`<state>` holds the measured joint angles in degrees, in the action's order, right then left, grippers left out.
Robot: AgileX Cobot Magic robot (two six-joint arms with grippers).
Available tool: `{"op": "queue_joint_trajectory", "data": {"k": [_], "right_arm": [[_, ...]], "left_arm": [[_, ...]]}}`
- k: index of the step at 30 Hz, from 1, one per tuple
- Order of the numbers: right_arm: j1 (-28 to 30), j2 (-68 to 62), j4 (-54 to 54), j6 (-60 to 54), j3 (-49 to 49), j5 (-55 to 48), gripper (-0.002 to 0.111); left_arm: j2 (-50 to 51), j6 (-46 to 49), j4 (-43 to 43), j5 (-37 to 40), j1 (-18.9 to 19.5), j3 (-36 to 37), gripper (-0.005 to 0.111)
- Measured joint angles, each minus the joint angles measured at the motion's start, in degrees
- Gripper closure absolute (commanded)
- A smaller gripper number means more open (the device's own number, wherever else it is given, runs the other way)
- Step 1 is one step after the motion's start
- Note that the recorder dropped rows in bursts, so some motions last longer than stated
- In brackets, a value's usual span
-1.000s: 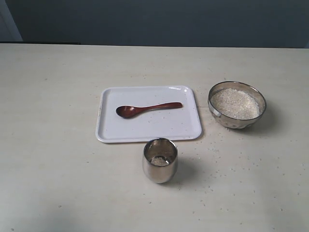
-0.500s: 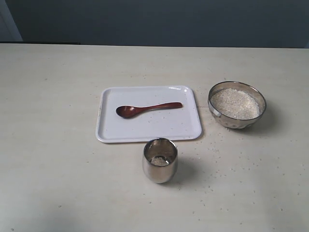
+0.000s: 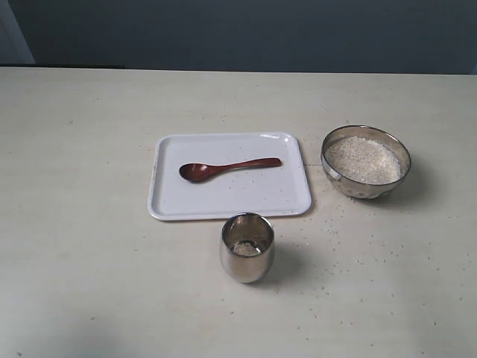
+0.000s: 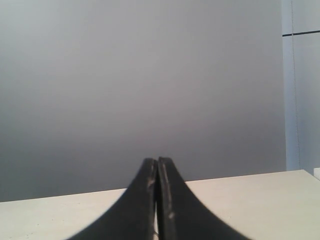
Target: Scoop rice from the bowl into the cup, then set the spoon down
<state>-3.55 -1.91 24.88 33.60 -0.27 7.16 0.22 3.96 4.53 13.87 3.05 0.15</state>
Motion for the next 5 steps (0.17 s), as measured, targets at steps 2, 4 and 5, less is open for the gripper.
{"op": "queue_joint_trajectory", "data": {"k": [2, 4, 5], "right_arm": [[0.0, 0.0, 0.0, 0.0, 0.0, 0.0, 0.109], [0.0, 0.0, 0.0, 0.0, 0.0, 0.0, 0.109], [0.0, 0.0, 0.0, 0.0, 0.0, 0.0, 0.109]], "left_arm": [[0.0, 0.0, 0.0, 0.0, 0.0, 0.0, 0.106], [0.0, 0.0, 0.0, 0.0, 0.0, 0.0, 0.106], [0.0, 0.0, 0.0, 0.0, 0.0, 0.0, 0.106]]}}
